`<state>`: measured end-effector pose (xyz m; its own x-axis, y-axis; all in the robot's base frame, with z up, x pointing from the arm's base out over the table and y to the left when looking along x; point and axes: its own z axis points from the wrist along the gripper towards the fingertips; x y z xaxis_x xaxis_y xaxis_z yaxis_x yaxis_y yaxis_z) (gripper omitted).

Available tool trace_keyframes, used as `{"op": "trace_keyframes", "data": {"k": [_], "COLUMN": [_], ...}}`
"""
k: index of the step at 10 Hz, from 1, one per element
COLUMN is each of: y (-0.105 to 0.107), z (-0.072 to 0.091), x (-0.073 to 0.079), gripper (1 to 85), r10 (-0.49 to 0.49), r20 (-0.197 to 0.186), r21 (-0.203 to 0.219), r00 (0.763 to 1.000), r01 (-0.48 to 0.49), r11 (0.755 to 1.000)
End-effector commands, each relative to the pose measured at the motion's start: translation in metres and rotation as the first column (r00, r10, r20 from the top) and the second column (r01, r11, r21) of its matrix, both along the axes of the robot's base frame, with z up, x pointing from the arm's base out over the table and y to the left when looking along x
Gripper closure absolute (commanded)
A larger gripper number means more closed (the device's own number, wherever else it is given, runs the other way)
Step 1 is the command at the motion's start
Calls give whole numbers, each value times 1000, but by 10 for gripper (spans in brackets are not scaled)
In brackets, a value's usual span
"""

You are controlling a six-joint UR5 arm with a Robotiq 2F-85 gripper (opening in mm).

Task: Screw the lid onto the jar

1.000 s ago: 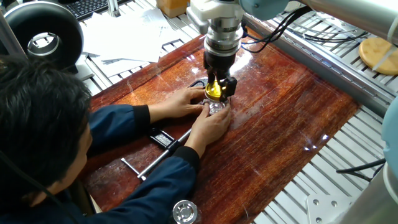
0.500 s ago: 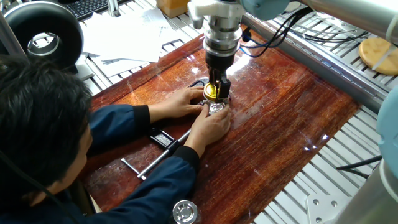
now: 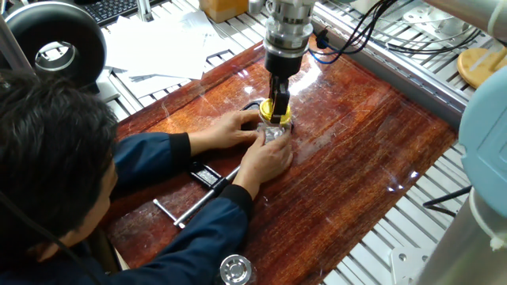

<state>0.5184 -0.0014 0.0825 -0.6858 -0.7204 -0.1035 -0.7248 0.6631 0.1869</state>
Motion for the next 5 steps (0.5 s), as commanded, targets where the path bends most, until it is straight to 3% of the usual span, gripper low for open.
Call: {"op": "trace_keyframes", "data": {"k": [1, 3, 5], "y": [1, -2, -6], "z": [-1, -1, 11], "x": [10, 16, 14], "gripper": [7, 7, 7], "r10": [-89, -80, -74], "r20": [21, 35, 38], "r21": [18, -27, -96], "r00": [996, 996, 996], "r01": [89, 81, 78], "r11": [996, 996, 992]}}
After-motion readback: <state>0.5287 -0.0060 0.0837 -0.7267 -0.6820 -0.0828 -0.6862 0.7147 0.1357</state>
